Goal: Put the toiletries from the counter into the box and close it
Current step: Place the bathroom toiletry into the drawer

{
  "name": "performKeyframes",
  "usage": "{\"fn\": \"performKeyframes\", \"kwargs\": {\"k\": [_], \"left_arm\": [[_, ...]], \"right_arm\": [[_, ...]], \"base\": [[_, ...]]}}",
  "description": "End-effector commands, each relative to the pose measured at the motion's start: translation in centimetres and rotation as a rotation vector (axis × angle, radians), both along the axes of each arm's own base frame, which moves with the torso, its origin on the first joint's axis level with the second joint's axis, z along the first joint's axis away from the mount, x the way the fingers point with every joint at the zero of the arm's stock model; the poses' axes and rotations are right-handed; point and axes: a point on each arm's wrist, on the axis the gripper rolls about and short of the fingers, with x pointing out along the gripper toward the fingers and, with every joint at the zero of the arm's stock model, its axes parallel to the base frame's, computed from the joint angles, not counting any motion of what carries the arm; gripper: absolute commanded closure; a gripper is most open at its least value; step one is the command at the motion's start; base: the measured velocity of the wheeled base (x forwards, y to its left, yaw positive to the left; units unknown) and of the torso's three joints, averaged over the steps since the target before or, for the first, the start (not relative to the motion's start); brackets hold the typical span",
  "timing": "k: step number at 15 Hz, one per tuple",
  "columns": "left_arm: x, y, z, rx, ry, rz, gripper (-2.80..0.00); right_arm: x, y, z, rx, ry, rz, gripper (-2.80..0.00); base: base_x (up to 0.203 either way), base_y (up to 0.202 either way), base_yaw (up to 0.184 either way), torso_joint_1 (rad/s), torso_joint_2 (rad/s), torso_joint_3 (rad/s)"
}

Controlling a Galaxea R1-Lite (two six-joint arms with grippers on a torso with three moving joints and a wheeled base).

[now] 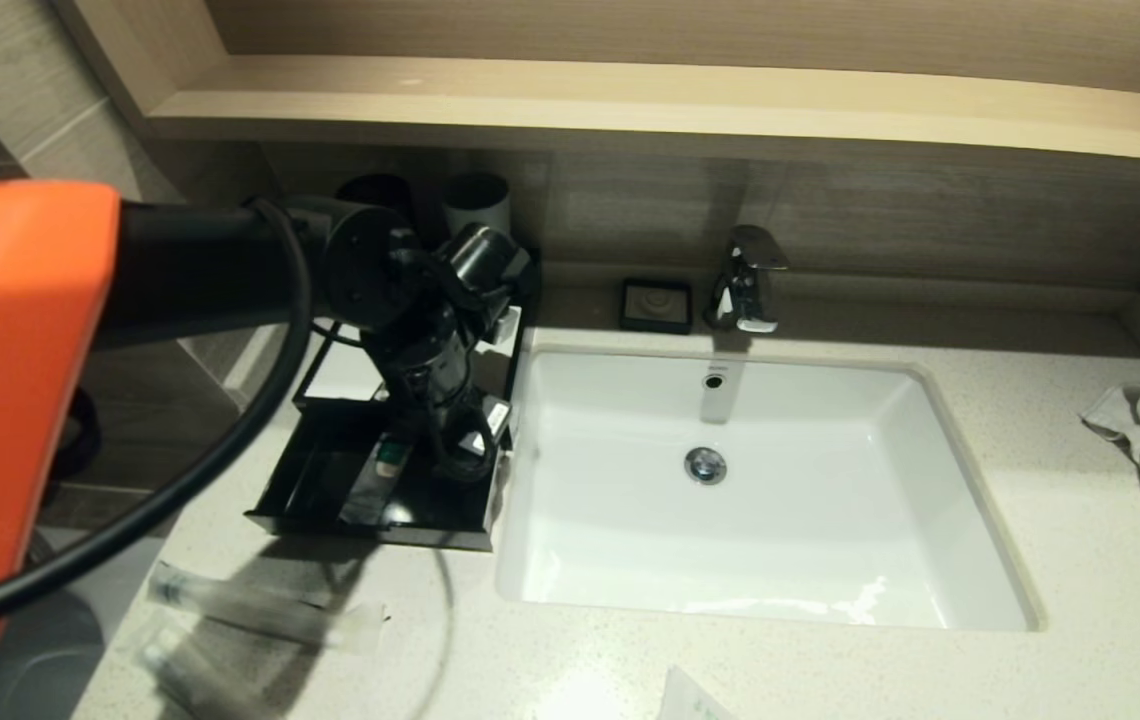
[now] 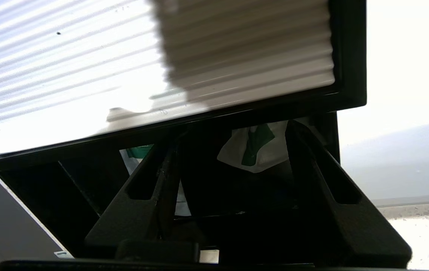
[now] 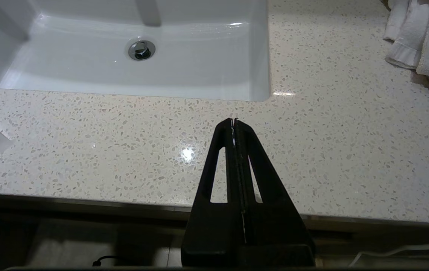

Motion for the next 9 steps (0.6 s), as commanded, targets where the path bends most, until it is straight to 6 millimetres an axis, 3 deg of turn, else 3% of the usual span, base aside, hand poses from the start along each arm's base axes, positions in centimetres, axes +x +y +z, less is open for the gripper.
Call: {"fn": "performKeyframes", "kwargs": {"k": [1,9], "left_arm": [[-0.2,0.2,0.7,-0.007,-0.026,0.006,-2.80],[-1.2,1.2,2.9,-0.044,-0.082,0.018,-2.80]], "right_arm": [[0.0,0.0,0.0,0.000,0.000,-0.001,0.00],[0.0,0.0,0.0,0.000,0.000,0.000,0.00]], "base": [[0.000,0.000,0.000,0.000,0.00,0.000],[0.000,0.000,0.000,0.000,0.00,0.000]]}}
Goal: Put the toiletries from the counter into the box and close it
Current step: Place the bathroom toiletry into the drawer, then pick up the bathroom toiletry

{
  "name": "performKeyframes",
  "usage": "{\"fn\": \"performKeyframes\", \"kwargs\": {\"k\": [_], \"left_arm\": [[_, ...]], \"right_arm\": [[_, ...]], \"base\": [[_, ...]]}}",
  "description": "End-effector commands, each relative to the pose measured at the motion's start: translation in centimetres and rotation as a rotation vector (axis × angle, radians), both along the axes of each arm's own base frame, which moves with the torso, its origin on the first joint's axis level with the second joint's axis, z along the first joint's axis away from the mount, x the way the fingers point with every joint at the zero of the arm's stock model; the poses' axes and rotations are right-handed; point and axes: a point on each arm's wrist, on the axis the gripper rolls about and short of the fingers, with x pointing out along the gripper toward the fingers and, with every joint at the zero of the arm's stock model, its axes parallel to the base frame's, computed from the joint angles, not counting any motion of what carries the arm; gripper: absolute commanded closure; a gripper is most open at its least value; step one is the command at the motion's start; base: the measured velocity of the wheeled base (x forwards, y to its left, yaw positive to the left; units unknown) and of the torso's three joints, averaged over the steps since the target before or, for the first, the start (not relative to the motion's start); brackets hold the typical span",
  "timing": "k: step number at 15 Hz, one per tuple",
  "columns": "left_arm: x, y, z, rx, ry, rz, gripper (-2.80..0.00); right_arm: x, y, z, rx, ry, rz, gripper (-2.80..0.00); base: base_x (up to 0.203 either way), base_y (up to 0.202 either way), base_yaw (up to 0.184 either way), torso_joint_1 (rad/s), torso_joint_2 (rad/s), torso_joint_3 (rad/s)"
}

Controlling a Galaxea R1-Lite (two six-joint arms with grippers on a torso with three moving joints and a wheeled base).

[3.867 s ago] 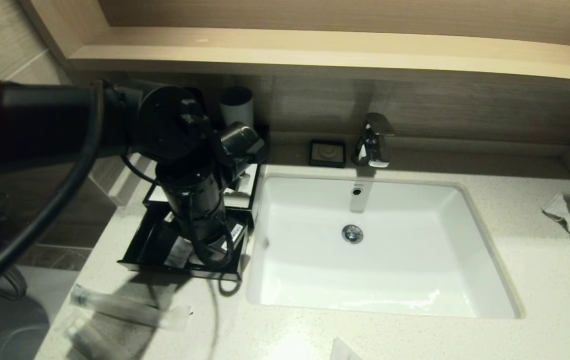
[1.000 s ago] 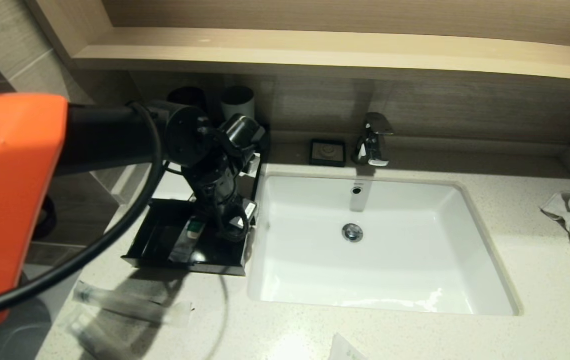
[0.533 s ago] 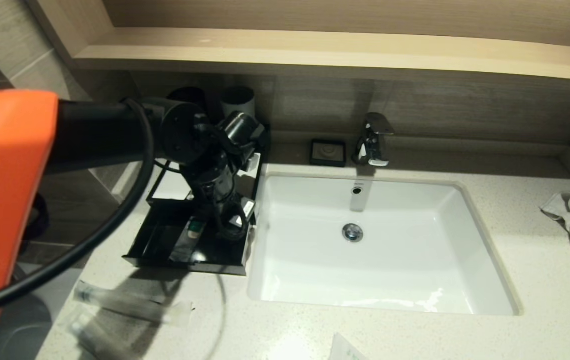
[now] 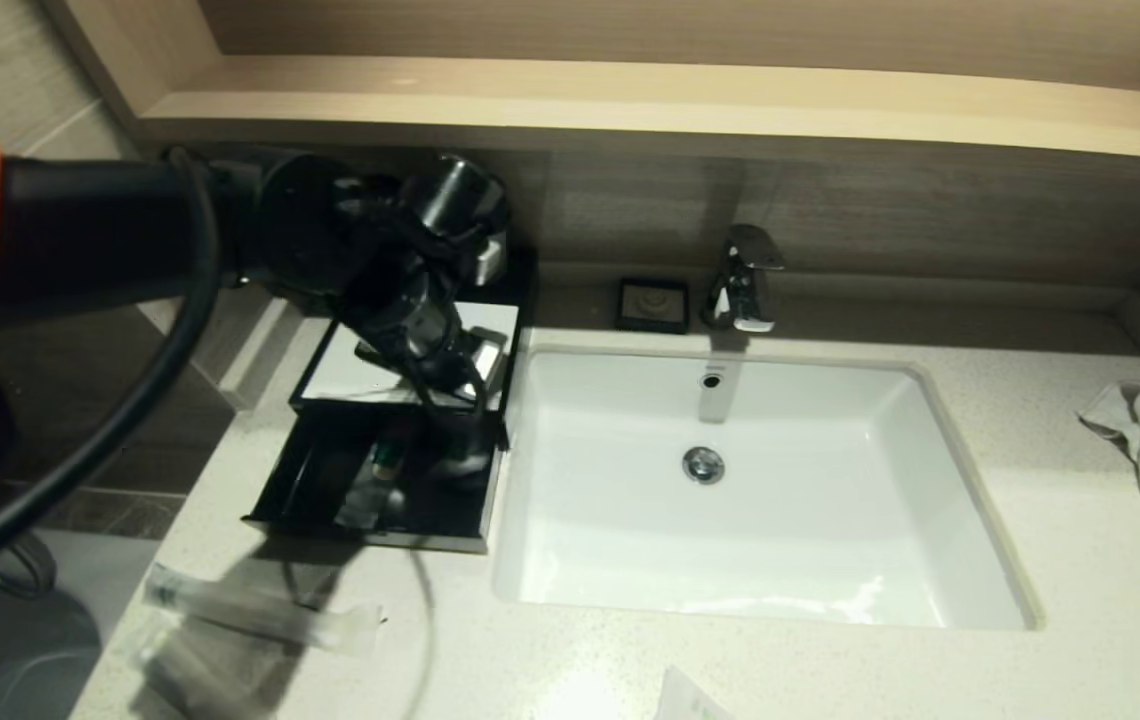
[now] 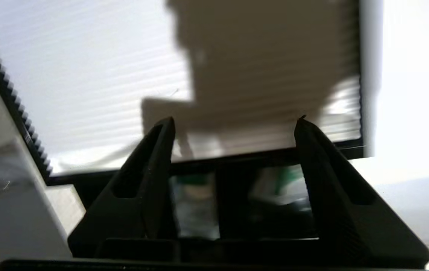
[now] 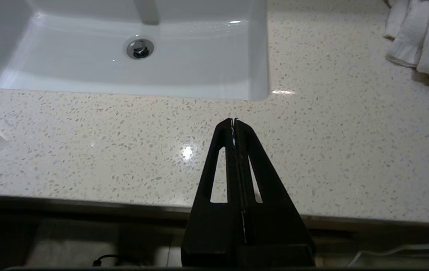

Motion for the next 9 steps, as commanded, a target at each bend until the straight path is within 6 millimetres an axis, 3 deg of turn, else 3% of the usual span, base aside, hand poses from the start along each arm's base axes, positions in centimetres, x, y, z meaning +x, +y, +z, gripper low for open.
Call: {"fn": "performKeyframes", "kwargs": {"k": [1,9], "left_arm": [[-0.9,0.5,0.4,0.011,0.040,-0.003,-2.80],[-1.6,1.2,1.4,-0.005,0.024,0.008,-2.80]], "right_arm": [[0.0,0.0,0.0,0.000,0.000,0.000,0.00],[0.0,0.0,0.0,0.000,0.000,0.000,0.00]], "base": [[0.000,0.000,0.000,0.027,0.01,0.001],[0.000,0.000,0.000,0.000,0.00,0.000]]}}
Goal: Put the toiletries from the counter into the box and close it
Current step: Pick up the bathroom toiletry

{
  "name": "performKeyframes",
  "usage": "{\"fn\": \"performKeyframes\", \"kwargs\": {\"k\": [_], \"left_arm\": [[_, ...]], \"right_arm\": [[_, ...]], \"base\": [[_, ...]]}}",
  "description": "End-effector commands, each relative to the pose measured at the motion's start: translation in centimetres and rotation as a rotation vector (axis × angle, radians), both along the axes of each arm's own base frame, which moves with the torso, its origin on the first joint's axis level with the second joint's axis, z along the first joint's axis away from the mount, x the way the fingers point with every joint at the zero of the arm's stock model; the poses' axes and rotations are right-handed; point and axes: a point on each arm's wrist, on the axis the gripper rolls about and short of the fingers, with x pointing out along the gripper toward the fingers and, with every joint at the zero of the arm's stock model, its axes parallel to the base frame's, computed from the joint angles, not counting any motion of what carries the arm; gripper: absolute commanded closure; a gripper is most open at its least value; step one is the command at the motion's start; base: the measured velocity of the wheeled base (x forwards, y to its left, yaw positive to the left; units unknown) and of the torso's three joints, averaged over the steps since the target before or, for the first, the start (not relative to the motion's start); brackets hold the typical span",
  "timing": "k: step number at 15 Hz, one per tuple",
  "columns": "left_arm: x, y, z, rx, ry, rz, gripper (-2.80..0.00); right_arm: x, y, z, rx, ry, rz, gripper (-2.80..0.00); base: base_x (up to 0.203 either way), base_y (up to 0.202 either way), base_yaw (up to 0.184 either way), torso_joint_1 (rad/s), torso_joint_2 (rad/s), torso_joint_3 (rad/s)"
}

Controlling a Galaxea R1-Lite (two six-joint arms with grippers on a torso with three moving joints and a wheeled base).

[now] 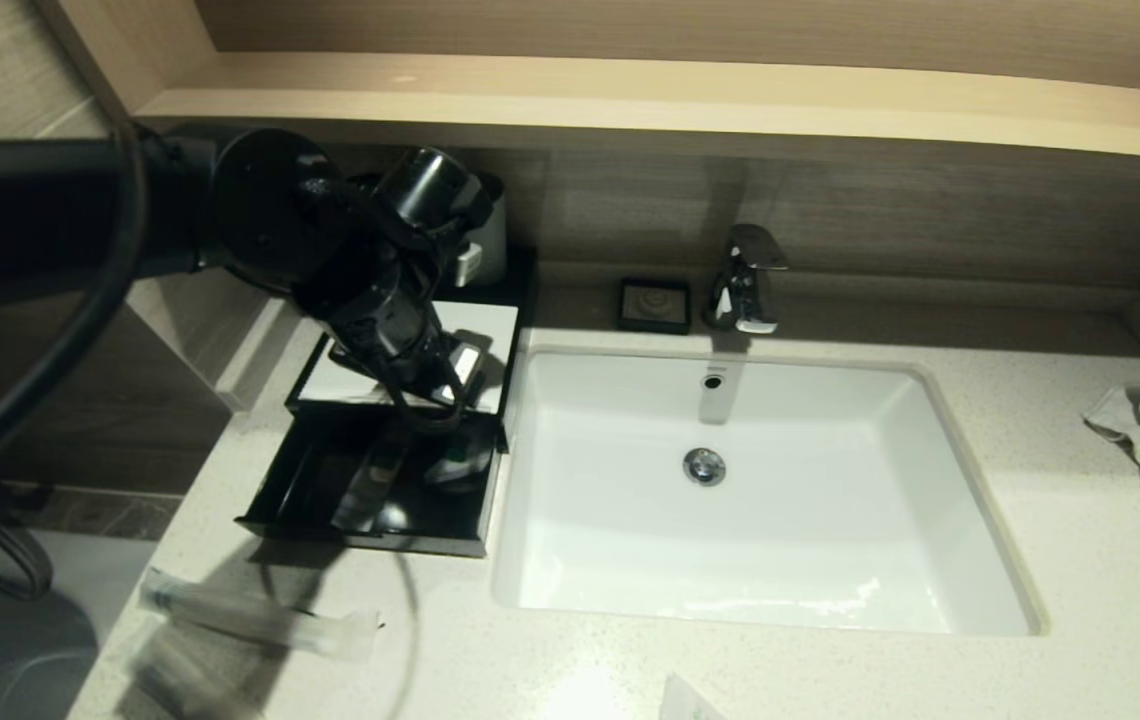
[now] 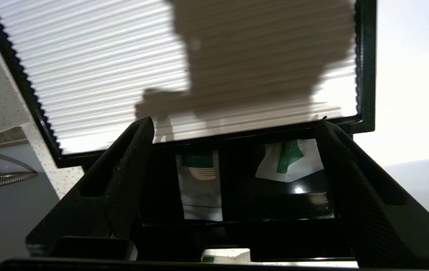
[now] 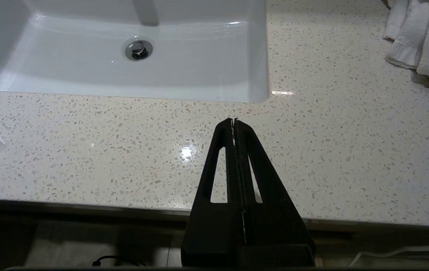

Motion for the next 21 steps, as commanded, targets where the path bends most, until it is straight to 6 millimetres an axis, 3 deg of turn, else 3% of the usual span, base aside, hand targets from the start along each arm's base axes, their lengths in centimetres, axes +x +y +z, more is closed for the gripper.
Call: {"fn": "performKeyframes", "kwargs": {"k": [1,10,11,12,21], "left_arm": [[-0.5,0.3,0.6,-0.007,-0.008,0.002,-2.80],[-2.7,1.4,3.5,-0.081,-0.074,0.014,-2.80],[-2.8,1.4,3.6,-0.084,-0.076,0.012,-0.32],[-3.0,1.3,3.7,-0.087,-0.075,0.010,0.00],[-6.0,2.0,4.6,-0.119,-0.010,0.049,0.00]], "right_arm": [[0.0,0.0,0.0,0.000,0.000,0.001,0.00],[0.0,0.0,0.0,0.000,0.000,0.001,0.00],[0.0,0.0,0.0,0.000,0.000,0.001,0.00],[0.0,0.0,0.0,0.000,0.000,0.000,0.00],[0.0,0.0,0.0,0.000,0.000,0.001,0.00]], "base": [[0.000,0.000,0.000,0.000,0.00,0.000],[0.000,0.000,0.000,0.000,0.00,0.000],[0.000,0.000,0.000,0.000,0.00,0.000],[0.000,0.000,0.000,0.000,0.00,0.000],[0.000,0.000,0.000,0.000,0.00,0.000]]}}
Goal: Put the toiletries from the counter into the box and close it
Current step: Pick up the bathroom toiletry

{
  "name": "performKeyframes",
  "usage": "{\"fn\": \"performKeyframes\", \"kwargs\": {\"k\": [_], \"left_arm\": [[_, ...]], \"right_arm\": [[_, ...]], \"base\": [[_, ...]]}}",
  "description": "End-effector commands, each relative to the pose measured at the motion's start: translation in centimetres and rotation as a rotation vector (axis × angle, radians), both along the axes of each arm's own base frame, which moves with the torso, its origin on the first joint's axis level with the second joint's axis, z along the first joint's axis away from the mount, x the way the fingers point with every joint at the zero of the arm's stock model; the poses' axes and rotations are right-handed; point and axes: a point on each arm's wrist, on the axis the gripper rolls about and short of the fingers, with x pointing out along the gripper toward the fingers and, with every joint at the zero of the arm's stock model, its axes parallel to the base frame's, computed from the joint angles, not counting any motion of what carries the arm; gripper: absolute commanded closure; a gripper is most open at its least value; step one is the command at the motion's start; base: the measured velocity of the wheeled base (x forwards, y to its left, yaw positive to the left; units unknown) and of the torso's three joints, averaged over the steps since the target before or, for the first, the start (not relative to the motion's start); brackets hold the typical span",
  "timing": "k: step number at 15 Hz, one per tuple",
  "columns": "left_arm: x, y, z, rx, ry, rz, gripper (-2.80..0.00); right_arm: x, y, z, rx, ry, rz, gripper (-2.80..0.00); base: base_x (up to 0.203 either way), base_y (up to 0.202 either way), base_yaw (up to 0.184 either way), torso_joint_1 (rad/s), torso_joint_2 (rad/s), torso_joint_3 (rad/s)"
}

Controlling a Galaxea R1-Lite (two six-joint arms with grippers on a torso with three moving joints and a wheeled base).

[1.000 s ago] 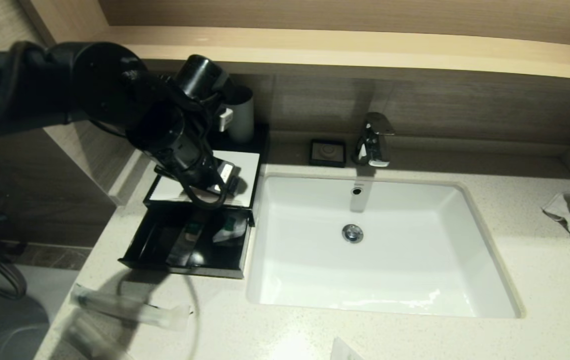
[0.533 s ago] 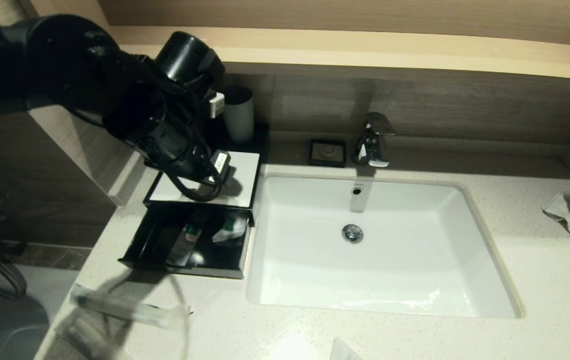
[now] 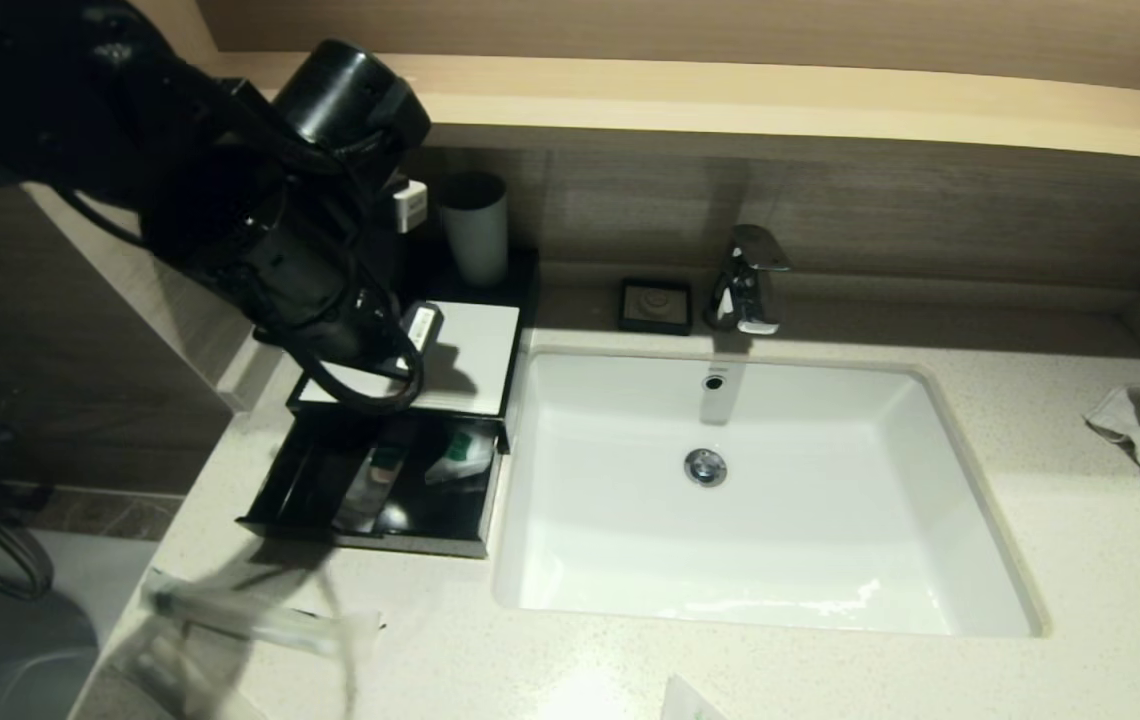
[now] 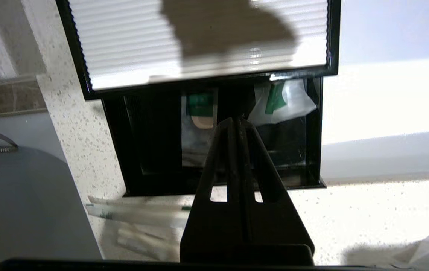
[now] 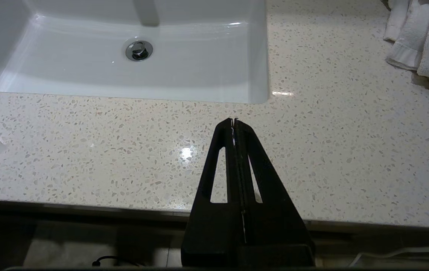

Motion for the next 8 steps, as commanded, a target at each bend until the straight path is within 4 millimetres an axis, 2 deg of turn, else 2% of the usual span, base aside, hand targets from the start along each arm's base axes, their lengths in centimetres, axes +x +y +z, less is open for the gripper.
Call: {"fn": "performKeyframes", "kwargs": {"k": [1,3,8], "left_arm": [[-1.2,0.1,0.1,-0.011,0.036,0.019,0.00],[-2.4,-0.1,0.2,-0.024,0.071,0.032,0.00],[-5.4,-2.1,-0.3,-0.034,0.156,0.001,0.00]], "right_arm": [[0.0,0.0,0.0,0.000,0.000,0.001,0.00],[0.0,0.0,0.0,0.000,0.000,0.001,0.00],[0.0,0.0,0.0,0.000,0.000,0.001,0.00]], "base": [[0.000,0.000,0.000,0.000,0.00,0.000],[0.000,0.000,0.000,0.000,0.00,0.000],[0.000,0.000,0.000,0.000,0.00,0.000]]}}
